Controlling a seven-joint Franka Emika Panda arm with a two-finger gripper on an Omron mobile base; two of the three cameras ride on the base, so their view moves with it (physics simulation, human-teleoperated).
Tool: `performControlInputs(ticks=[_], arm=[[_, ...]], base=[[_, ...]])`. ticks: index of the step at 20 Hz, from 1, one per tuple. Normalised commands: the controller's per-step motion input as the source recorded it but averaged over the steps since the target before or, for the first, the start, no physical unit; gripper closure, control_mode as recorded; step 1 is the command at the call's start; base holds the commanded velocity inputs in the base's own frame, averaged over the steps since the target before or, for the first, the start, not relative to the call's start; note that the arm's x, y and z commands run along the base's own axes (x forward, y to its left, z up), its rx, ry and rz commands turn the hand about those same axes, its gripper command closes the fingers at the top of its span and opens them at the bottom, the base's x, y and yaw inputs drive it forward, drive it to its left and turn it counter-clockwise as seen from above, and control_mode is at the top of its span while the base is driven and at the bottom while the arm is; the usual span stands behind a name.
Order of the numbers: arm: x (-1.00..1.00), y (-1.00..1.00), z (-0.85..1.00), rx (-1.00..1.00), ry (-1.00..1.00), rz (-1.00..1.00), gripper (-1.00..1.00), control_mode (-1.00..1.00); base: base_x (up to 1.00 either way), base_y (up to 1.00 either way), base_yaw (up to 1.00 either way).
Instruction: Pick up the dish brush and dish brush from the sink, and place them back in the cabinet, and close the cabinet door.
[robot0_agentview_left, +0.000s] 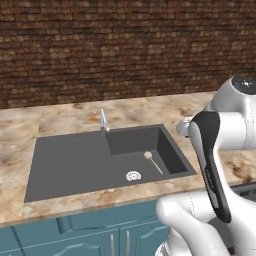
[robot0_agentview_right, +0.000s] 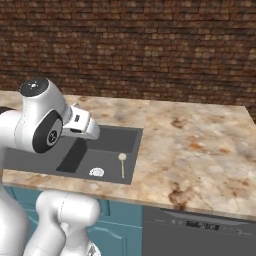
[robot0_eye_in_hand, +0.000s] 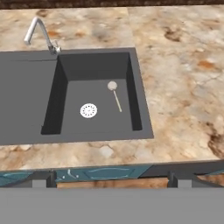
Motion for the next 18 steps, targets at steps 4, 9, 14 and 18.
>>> performControlInputs(ticks=[4, 9, 14, 18], arm=[[0.10, 0.00, -0.28, 0.00, 0.04, 0.00, -1.00, -1.00], [0.14, 0.00, -0.30, 0.00, 0.03, 0.00, -1.00, -1.00], [0.17, 0.00, -0.30, 0.00, 0.03, 0.00, -1.00, -1.00], [0.16, 0.00, -0.27, 0.00, 0.04, 0.00, -1.00, -1.00]], base=[[0.00, 0.00, 0.00], [0.00, 0.00, 0.00], [0.00, 0.00, 0.00], [0.00, 0.00, 0.00]])
